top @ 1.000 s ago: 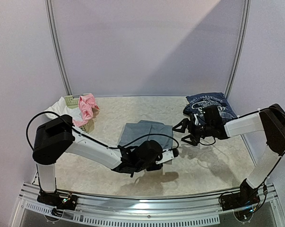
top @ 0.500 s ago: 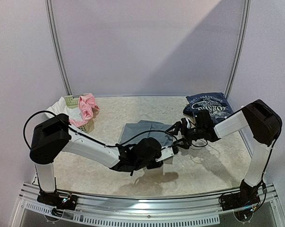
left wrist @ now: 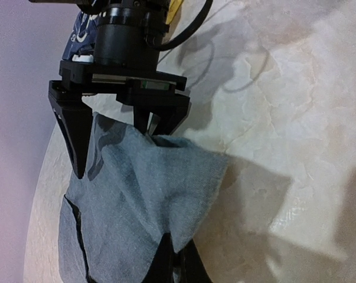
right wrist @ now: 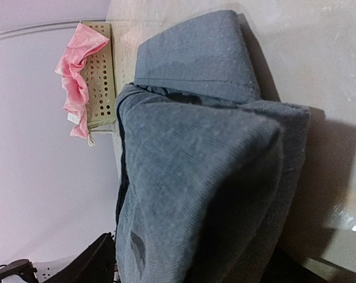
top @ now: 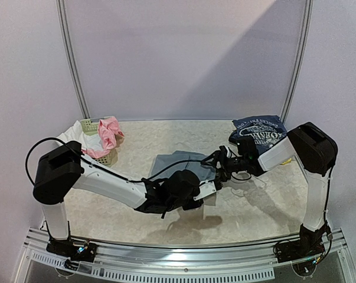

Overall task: Fold and stack the mixed laundry pile
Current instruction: Pass from the left arm to the right

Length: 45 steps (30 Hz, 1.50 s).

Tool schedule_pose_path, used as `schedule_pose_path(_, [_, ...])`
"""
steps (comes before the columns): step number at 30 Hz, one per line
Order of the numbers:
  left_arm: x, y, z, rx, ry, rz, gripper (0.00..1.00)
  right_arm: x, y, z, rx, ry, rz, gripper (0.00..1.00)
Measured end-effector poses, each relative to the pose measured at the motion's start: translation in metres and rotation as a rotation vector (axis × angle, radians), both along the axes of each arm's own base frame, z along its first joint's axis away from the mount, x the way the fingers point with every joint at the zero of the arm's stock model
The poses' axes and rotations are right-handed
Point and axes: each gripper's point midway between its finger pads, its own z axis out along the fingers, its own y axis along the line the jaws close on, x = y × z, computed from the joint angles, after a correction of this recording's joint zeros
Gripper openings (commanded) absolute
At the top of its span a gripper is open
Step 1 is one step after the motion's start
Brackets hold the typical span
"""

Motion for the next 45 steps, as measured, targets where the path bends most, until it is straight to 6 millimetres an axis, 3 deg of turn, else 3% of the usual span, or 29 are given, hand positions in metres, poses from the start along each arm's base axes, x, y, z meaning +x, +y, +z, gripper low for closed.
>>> schedule_pose_path(10, [-0.002, 0.001, -0.002, -0.007, 0.009, -0.005, 0.0, 0.005, 0.006, -0.009, 0.032, 0.031, -0.005, 0.44])
schedule_pose_path(14, [-0.004, -0.001, -0.003, -0.012, 0.02, -0.015, 0.0, 0.006, 0.007, -0.008, 0.04, 0.033, -0.002, 0.28])
schedule_pose_path(19, [-0.008, -0.003, -0.005, -0.017, 0.041, -0.032, 0.21, 0.008, 0.011, -0.004, 0.052, 0.02, 0.011, 0.13])
schedule_pose_path(30, [-0.029, 0.0, -0.019, -0.011, 0.141, -0.106, 0.74, 0.01, 0.012, -0.008, 0.015, 0.016, 0.033, 0.05])
schedule_pose_path(33, [-0.037, 0.005, -0.017, -0.022, 0.173, -0.114, 0.96, 0.011, 0.011, -0.011, -0.015, 0.013, 0.047, 0.03])
schedule_pose_path(34, [-0.039, 0.007, -0.014, -0.032, 0.184, -0.115, 0.99, 0.011, 0.011, -0.012, -0.027, 0.012, 0.053, 0.03])
schedule_pose_path(45, [-0.047, 0.042, -0.006, -0.092, 0.233, -0.031, 1.0, 0.018, 0.004, -0.018, -0.226, -0.022, 0.133, 0.02])
